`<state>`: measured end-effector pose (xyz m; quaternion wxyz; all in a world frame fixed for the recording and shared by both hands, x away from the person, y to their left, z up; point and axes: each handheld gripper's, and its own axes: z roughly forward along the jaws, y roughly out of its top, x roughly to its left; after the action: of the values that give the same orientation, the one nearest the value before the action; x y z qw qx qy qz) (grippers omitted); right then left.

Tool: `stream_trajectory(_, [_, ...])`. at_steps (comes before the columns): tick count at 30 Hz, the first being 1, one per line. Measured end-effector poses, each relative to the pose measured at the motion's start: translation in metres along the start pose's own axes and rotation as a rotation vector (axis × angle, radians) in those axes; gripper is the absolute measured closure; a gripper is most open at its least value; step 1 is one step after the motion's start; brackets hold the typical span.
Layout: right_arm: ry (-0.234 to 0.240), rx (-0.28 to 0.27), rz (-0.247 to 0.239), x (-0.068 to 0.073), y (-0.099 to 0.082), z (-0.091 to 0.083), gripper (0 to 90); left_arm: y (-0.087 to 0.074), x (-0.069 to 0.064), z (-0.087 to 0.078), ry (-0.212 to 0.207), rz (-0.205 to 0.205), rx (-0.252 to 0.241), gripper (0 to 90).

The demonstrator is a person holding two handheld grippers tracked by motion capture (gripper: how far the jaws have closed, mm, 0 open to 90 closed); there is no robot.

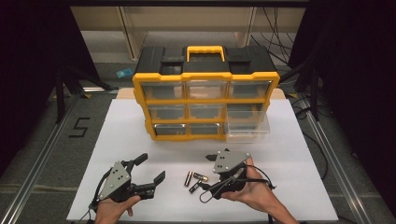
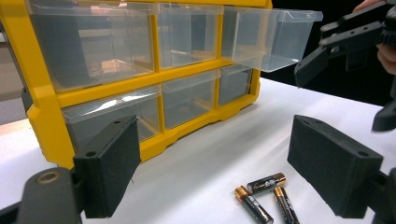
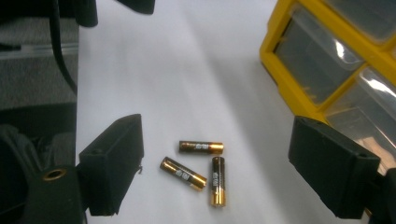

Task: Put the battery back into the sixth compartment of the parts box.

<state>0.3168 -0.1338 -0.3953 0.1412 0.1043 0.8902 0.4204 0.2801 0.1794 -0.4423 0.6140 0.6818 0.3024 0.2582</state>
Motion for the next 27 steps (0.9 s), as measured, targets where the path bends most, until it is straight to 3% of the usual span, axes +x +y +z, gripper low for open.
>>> stream_trajectory(3, [0.028, 0.051, -0.036, 0.001, 0.003, 0.01, 20.8, 0.0, 0.001, 0.0, 0.0, 0.007, 0.0, 16.4])
stream_trajectory(8, [0.069, 0.11, -0.052, 0.001, 0.005, 0.018, 21.5, 0.0, 0.001, 0.001, -0.013, 0.007, -0.019, 16.4])
stream_trajectory(9, [0.095, 0.145, -0.077, 0.001, 0.005, 0.024, 23.2, 0.0, 0.0, -0.001, 0.0, -0.003, 0.0, 16.4])
stream_trajectory(15, [0.137, 0.238, -0.149, 0.001, 0.003, 0.039, 27.5, 0.0, 0.0, 0.0, -0.002, -0.002, -0.004, 16.4])
stream_trajectory(24, [0.212, 0.315, -0.196, 0.002, 0.0, 0.059, 33.8, 0.0, 0.0, 0.0, -0.003, -0.001, -0.003, 16.4])
stream_trajectory(27, [0.216, 0.353, -0.225, 0.001, -0.002, 0.067, 37.3, 0.0, 0.001, 0.0, -0.002, 0.003, -0.001, 16.4])
